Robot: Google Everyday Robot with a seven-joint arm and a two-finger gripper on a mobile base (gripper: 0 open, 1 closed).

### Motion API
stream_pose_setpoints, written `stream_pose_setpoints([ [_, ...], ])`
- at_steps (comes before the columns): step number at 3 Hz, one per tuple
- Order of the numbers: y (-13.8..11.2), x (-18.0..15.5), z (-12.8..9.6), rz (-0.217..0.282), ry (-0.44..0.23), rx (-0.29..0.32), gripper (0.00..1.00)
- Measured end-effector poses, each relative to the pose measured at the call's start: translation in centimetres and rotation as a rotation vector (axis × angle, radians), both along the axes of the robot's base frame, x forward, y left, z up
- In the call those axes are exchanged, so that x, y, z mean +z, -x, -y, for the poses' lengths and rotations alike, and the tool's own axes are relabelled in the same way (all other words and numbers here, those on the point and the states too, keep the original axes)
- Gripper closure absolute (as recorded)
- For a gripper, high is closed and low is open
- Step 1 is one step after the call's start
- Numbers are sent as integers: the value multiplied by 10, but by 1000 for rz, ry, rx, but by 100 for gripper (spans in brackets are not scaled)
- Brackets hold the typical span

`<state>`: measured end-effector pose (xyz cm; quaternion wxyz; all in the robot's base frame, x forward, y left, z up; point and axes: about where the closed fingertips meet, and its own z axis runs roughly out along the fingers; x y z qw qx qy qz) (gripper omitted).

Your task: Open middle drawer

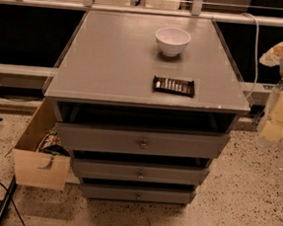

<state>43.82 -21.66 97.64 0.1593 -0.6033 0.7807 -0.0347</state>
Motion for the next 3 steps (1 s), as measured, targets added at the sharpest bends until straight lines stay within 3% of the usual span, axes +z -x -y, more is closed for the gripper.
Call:
stream_pose_setpoints([
  [2,2,-12,0,11,-9,-7,0],
  [3,6,-38,-1,14,-20,-18,0],
])
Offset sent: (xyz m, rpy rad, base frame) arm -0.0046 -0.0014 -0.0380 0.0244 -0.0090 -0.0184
